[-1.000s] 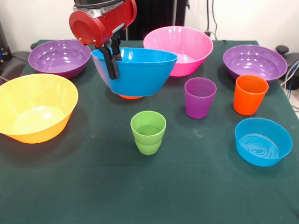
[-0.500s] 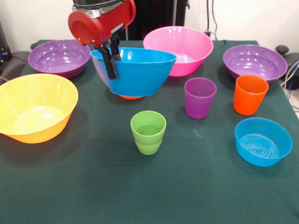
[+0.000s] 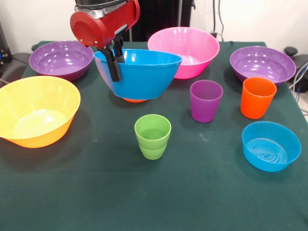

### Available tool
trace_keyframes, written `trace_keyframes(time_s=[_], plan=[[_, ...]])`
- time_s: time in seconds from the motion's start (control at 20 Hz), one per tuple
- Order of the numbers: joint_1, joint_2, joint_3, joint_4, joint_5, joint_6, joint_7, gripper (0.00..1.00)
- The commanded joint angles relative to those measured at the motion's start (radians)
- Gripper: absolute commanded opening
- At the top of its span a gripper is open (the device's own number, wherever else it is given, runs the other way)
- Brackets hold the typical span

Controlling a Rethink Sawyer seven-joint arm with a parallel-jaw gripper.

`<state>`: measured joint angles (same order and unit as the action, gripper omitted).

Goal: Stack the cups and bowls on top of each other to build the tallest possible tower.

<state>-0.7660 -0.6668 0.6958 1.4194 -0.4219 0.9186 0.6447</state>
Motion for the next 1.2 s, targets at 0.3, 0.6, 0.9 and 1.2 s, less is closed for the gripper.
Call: trace_keyframes(time_s=[0.3, 0.6, 0.9, 1.2], plan=[[0.030, 0.014, -0.043, -0.005, -0.045, 0.023, 0.031, 0.00], [0.032, 0.016, -0.044, -0.006, -0.044, 0.022, 0.035, 0.00], [0.043, 0.020, -0.048, -0.014, -0.043, 0.020, 0.053, 0.00], [0.049, 0.024, -0.052, -0.023, -0.045, 0.018, 0.061, 0.00]])
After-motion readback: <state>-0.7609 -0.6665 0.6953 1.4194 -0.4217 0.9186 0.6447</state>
